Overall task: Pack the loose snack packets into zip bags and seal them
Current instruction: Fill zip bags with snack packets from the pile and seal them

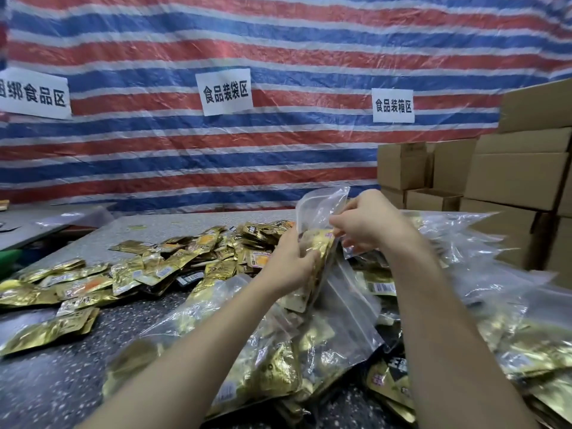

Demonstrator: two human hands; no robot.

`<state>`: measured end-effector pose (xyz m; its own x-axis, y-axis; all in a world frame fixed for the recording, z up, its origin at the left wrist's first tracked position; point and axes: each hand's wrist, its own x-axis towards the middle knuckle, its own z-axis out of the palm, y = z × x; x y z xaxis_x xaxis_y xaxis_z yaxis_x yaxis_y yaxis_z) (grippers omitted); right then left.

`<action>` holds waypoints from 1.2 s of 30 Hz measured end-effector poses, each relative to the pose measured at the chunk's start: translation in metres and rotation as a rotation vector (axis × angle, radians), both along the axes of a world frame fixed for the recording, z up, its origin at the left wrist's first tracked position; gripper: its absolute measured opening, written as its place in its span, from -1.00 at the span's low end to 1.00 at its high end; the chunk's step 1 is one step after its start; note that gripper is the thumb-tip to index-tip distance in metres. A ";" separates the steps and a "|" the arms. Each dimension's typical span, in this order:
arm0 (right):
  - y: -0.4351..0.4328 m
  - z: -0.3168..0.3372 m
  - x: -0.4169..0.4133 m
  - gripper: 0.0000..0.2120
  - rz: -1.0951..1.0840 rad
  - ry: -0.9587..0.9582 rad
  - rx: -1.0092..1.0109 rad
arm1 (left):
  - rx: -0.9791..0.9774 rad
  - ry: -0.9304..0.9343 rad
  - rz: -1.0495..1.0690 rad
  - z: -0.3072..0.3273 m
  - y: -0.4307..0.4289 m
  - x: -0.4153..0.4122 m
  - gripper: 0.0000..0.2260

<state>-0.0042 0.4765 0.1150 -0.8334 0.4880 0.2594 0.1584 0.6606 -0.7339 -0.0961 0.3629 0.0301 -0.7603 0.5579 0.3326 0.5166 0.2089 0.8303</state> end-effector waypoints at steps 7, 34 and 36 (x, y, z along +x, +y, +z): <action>-0.043 -0.005 -0.008 -0.88 0.234 -0.044 0.217 | 0.186 0.089 0.168 0.012 -0.056 0.025 -0.78; -0.087 -0.045 -0.034 -0.66 0.393 -0.384 0.474 | -0.578 0.016 1.340 -0.057 -0.436 0.002 -0.64; -0.090 -0.041 -0.031 -0.63 0.415 -0.360 0.488 | -0.539 0.041 1.328 -0.038 -0.410 0.007 -0.63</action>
<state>-0.0350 0.3868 0.0736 -0.9991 0.0125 0.0412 -0.0001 0.9568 -0.2908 -0.0887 -0.0473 -0.0077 -0.8041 -0.4825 0.3473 -0.2863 0.8263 0.4851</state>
